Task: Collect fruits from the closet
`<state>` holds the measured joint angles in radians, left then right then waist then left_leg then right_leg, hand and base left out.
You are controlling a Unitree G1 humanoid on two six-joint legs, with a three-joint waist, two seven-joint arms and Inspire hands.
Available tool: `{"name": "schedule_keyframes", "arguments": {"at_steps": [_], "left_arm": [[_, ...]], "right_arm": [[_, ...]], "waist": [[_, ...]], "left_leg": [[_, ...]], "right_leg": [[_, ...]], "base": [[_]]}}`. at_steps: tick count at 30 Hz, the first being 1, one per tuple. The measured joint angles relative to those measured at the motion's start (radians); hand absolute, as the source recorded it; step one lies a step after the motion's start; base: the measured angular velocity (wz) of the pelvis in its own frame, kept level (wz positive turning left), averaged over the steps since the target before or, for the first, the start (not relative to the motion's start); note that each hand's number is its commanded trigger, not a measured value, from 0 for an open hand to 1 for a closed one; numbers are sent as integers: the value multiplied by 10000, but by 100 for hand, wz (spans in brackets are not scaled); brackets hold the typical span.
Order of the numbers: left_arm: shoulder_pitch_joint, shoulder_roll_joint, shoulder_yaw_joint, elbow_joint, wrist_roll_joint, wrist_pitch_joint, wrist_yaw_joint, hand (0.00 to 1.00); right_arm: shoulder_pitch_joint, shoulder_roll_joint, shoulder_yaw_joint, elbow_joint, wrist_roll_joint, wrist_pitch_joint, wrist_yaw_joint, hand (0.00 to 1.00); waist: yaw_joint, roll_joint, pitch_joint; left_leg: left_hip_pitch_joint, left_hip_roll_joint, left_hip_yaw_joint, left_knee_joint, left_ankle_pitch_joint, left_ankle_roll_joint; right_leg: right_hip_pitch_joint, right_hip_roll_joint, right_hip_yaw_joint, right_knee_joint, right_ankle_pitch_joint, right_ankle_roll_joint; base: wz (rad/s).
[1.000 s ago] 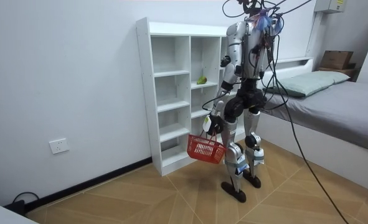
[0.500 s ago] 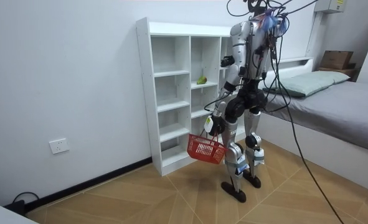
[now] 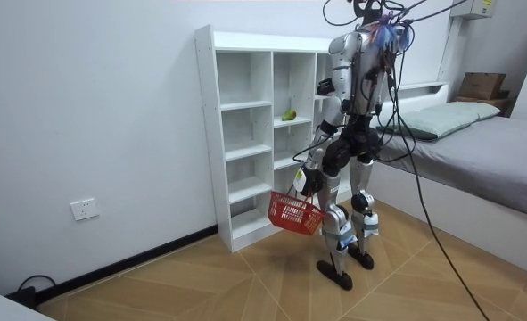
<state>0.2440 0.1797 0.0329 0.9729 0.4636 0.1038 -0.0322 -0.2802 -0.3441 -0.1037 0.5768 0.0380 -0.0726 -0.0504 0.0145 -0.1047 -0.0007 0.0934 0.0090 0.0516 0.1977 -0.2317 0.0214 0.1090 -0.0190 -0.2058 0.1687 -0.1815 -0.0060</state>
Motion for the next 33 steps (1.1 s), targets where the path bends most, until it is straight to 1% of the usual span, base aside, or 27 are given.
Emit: {"name": "schedule_keyframes", "arguments": {"at_steps": [5, 9, 10, 14, 24, 33], "left_arm": [[-5, 78, -7, -1, 3, 6, 1, 100], [-38, 78, -7, -11, 3, 6, 1, 100], [-68, 78, -7, -11, 3, 6, 1, 100], [-210, 90, -5, -13, 3, 4, 2, 100], [-318, 99, -4, -14, -7, -5, 3, 100], [-323, 99, 9, -13, -6, -9, 1, 100]], "right_arm": [[-27, -87, -65, 3, 4, -3, 34, 100], [-57, -120, -72, -11, -3, -25, 39, 100], [-75, -122, -71, -10, -2, -23, 65, 100], [-138, -119, -41, -7, 0, -7, 288, 100], [-125, -65, 72, -9, 188, -24, 760, 100], [3, -58, 98, -166, 211, -17, 862, 100]], "waist": [[-38, 38, 0], [-47, 160, -13], [-46, 212, -27], [-29, 327, -20], [3, 297, -34], [60, 283, -31]], "left_leg": [[19, 5, -1, -36, -6, -10], [43, 5, 5, -81, -5, -11], [46, -1, 7, -87, -5, -11], [51, -8, 11, -88, -3, -10], [70, -3, 28, -59, 0, -8], [55, 3, 31, -23, -1, -8]], "right_leg": [[21, 36, -58, -5, 1, -2], [19, 36, -61, -10, 1, -2], [17, 32, -58, -13, 1, -2], [12, 27, -46, -22, 1, -1], [29, 15, 21, -20, 1, -2], [34, 33, 18, 0, 11, -19]], "base": [[0], [0], [0], [0], [0], [0]]}}
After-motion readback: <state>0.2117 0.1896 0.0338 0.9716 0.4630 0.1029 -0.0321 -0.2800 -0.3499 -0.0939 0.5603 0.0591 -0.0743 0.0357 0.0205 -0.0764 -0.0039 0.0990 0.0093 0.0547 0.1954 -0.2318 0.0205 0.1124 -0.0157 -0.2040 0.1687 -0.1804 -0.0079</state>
